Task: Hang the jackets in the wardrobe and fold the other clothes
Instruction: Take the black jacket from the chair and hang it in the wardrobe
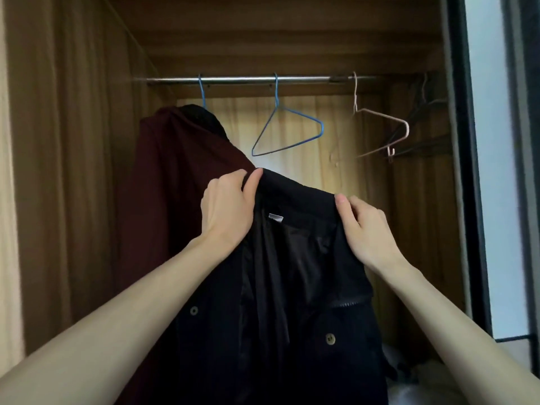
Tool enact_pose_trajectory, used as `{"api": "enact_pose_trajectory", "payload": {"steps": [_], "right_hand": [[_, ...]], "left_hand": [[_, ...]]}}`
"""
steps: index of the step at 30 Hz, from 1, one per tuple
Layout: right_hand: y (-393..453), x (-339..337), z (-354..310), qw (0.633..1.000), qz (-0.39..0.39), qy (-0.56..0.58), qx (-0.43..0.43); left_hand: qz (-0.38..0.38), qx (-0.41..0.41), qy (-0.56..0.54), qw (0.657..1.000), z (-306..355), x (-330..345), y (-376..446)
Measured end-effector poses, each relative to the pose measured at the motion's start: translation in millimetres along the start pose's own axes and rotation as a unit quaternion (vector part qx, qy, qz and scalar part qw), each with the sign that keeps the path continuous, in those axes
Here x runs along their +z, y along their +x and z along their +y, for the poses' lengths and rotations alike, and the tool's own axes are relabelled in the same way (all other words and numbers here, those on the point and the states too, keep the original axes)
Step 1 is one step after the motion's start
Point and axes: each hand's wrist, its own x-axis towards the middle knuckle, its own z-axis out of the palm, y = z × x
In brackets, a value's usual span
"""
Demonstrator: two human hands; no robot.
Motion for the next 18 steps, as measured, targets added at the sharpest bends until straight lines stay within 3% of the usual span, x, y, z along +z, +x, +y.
{"api": "enact_pose_trajectory", "payload": {"steps": [4,8,10,14,18], "right_hand": [[36.7,4.1,-4.8,0.995,0.069,-0.032,-0.059],[100.1,-2.5,-44.9,0.966,0.165,-0.107,-0.168],[134.0,-1.1,-69.7,0.955,0.144,-0.193,-0.176],[180.0,20.7,-105.8,0.912,0.003,-0.388,-0.133],[201.9,43.9,-107.9,0.889,-0.047,-0.445,-0.091]], "left_hand": [[-0.021,0.029,0.061,0.998,4.5,7.2,18.8],[-0.063,0.070,0.106,0.990,1.8,7.3,26.8],[-0.072,0.062,0.126,0.988,-1.7,5.7,29.5],[-0.074,0.059,0.158,0.983,-4.3,1.0,33.3],[-0.079,0.071,0.176,0.979,-1.6,-2.3,31.7]]}}
